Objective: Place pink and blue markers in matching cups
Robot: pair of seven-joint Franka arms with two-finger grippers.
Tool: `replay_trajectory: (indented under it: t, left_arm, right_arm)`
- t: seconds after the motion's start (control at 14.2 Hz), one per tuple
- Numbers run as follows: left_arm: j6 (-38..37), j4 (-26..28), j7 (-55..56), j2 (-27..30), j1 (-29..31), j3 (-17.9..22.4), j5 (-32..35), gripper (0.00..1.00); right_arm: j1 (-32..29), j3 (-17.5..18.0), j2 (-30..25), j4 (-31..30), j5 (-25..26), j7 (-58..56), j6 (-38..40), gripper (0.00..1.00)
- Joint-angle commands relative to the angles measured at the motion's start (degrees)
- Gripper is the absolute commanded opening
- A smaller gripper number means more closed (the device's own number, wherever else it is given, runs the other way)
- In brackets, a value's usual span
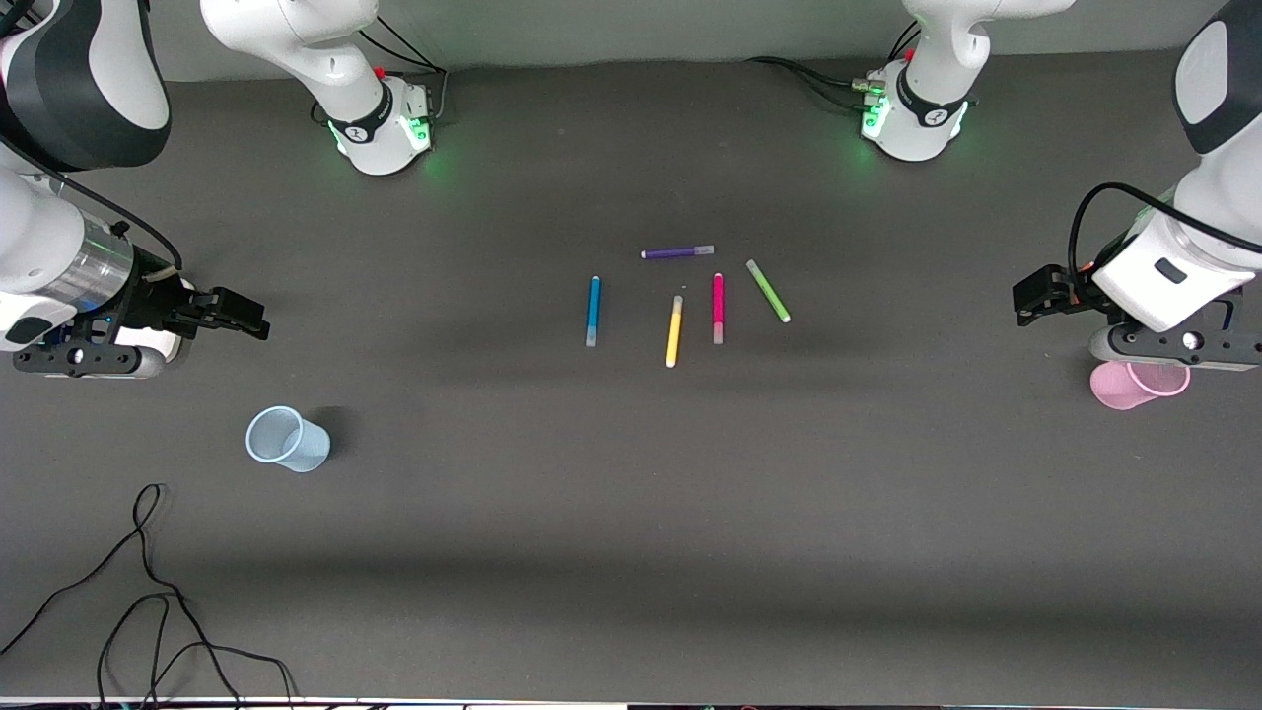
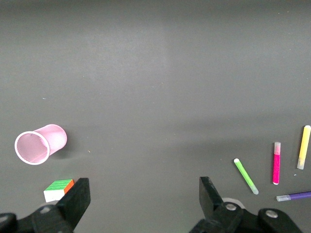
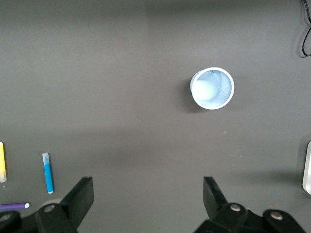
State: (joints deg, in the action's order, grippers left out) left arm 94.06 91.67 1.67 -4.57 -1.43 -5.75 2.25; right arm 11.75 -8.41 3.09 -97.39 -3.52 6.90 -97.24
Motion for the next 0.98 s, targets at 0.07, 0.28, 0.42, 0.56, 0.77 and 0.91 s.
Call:
replay_trajectory:
  t: [0.07,0.28,0.42,0.56,0.77,0.91]
  left_arm:
    - [-0.98,0.52,-0.53,0.97,-0.94,0.65,-0.05,1.00]
    - [-1.42,0.61,-0.53,0.88,-1.03,0.56,-0.05,1.00]
    - [-1.43,0.79,-0.53,0.88,-1.11,0.47,-0.05,1.00]
    - [-1.60,0.87,-0.53,0.97,-1.11,0.47,-0.05,1.00]
    - [-2.39,0.88,-0.53,0.97,-1.38,0.30,-0.14,1.00]
    - [-3.36,1.05,-0.44,0.97,-1.99,-0.05,-0.32,1.00]
  right_arm:
    - [3.88,0.06,4.63,5.88,-0.34,0.91,4.14,1.00]
    - [8.19,0.06,14.02,14.57,-6.65,2.67,11.52,1.00]
    - [11.53,0.06,19.13,17.40,-11.23,5.12,12.86,1.00]
    - [15.22,0.06,22.56,18.99,-12.13,8.82,12.86,1.00]
    - [19.01,0.06,26.43,19.61,-13.79,10.49,12.69,0.99]
    - [19.45,0.06,30.55,22.93,-18.87,10.50,12.69,0.99]
